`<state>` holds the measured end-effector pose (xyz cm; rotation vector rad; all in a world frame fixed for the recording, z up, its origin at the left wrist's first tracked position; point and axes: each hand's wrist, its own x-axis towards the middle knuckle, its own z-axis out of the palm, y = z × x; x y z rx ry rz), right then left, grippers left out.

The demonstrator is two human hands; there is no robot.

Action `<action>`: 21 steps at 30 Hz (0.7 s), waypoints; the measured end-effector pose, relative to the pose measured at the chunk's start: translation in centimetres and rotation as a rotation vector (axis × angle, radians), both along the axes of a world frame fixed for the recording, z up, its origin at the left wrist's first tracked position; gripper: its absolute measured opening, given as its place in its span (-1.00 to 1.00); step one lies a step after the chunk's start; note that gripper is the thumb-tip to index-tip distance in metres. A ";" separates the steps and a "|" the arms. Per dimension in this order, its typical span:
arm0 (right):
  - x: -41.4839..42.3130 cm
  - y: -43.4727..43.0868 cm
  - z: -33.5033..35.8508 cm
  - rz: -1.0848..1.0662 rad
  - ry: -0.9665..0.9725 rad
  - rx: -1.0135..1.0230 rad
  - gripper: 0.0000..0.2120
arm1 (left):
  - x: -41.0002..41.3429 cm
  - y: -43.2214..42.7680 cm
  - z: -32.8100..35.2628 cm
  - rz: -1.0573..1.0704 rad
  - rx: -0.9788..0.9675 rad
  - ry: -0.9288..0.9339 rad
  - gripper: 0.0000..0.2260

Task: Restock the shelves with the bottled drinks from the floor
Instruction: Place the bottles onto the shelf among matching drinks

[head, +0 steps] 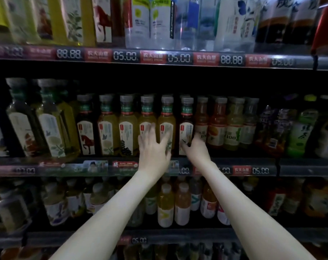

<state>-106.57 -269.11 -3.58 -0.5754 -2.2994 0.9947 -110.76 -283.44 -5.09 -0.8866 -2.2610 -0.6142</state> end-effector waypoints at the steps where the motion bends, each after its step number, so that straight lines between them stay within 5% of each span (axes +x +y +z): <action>1: -0.7 0.0 0.0 -0.028 -0.003 0.009 -0.45 | -0.7 0.1 0.0 0.018 -0.027 0.010 -0.38; 8: -1.4 -0.2 -0.9 -0.101 -0.030 0.086 -0.51 | -3.5 0.4 -2.5 -0.087 -0.022 0.050 -0.37; 14: 3.5 -7.5 -10.4 0.012 0.293 0.494 -0.45 | -1.1 -4.0 -13.6 -0.204 0.014 0.123 -0.53; 18: 5.7 -13.2 -22.7 0.301 0.167 0.448 -0.56 | 1.9 -10.1 -24.9 -0.186 -0.057 -0.113 -0.55; 21: 7.3 -16.7 -34.5 0.412 -0.128 0.281 -0.59 | 5.4 -16.2 -35.6 -0.048 -0.169 -0.401 -0.54</action>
